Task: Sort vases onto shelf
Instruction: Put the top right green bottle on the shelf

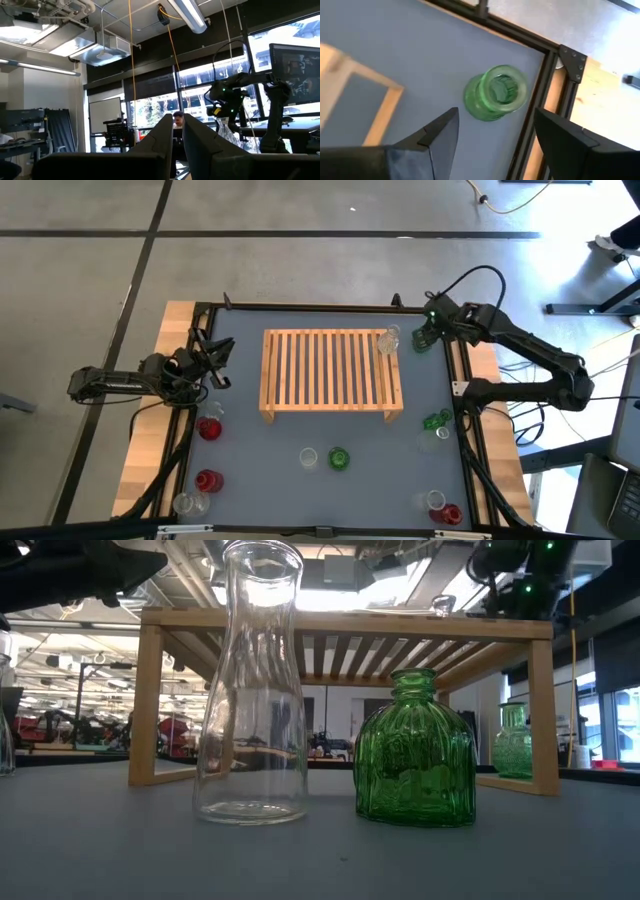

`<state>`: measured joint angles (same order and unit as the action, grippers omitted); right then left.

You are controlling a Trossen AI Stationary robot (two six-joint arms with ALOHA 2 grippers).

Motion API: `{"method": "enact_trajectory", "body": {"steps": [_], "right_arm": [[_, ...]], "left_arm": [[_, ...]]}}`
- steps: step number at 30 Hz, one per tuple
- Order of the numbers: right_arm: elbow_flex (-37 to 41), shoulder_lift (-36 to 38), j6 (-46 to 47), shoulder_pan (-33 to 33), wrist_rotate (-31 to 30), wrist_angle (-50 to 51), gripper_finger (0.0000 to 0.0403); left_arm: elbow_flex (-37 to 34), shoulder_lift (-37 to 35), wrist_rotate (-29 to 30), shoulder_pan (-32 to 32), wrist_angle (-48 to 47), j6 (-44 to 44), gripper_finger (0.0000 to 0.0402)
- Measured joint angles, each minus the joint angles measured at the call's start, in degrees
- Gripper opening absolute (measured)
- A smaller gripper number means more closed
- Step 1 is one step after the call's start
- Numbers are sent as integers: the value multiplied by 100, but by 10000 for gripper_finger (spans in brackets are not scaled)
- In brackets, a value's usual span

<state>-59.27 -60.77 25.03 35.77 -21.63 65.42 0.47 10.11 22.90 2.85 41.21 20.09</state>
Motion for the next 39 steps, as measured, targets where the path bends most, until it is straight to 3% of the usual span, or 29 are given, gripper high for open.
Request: {"method": "enact_trajectory", "body": {"steps": [10, 31, 39], "right_arm": [[466, -14, -296, 565, 29, -506, 243], [840, -27, -424, 608, 181, -1057, 245], [840, -27, -602, 1007, 327, -1182, 319]], "left_arm": [[0, 0, 2, 2, 2, 1, 37], [0, 2, 17, 1, 4, -5, 37], [0, 1, 20, 2, 4, -8, 37]]}}
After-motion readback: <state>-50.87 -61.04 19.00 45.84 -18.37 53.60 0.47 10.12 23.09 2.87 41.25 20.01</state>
